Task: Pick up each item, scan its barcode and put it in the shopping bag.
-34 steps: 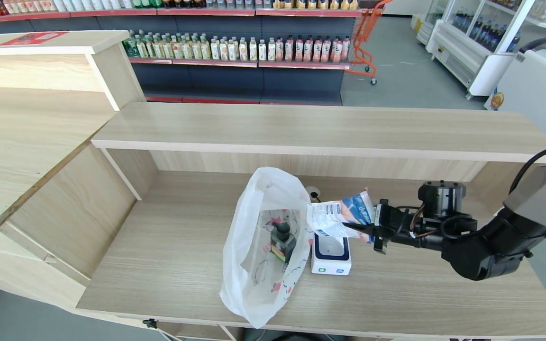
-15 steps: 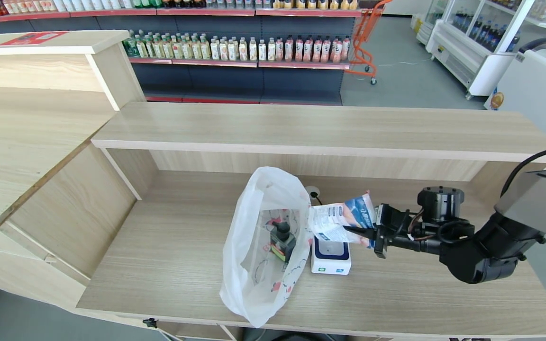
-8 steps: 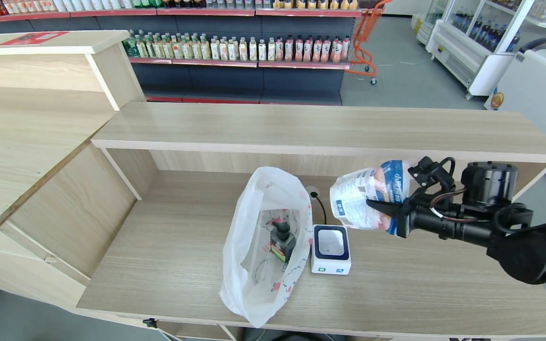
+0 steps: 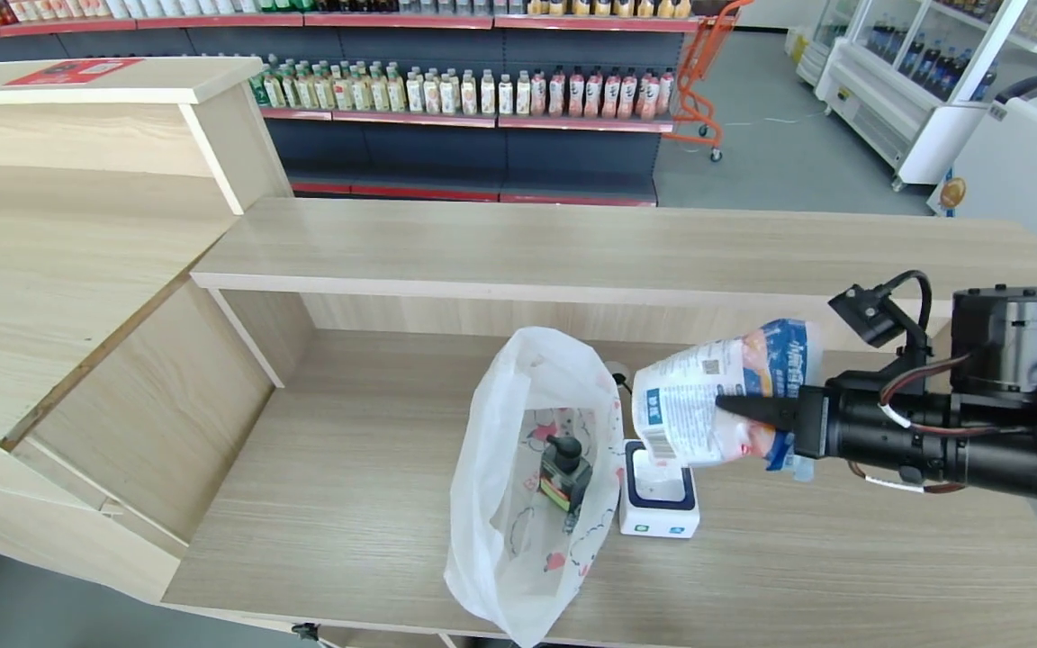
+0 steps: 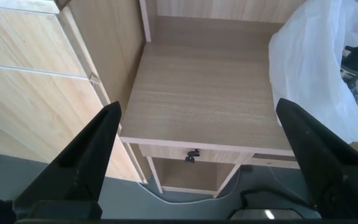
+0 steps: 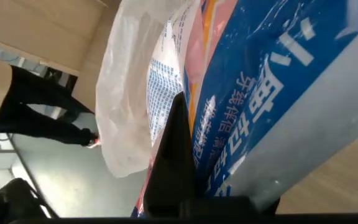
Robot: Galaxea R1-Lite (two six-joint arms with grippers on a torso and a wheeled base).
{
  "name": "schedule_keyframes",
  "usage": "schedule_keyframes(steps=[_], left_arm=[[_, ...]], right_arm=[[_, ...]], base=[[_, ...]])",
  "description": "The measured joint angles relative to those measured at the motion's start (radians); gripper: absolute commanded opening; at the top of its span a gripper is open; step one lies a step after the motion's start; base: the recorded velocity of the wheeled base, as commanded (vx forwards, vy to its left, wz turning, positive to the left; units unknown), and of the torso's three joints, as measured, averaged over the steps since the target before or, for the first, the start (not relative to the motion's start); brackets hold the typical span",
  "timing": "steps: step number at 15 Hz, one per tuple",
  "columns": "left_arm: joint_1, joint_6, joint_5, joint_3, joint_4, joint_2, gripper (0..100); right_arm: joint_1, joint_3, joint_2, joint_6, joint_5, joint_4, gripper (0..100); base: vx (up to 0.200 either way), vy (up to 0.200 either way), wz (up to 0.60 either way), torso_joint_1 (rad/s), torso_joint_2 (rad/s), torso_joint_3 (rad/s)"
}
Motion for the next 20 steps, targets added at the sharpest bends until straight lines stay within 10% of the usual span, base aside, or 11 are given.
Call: schedule_keyframes(steps=[11,20], left_arm=[[0.001,0.000,0.000,0.000,0.000,0.000,100],[0.001,0.000,0.000,0.000,0.000,0.000,100]], right_arm=[[0.192,-0.009,0.015,0.117,0.000,0.136,0],[0.275,-0.069,0.278,-0.126,0.000,0.007,0]], base=[[0.000,0.000,0.00,0.000,0.00,0.000],[0.000,0.000,0.00,0.000,0.00,0.000]])
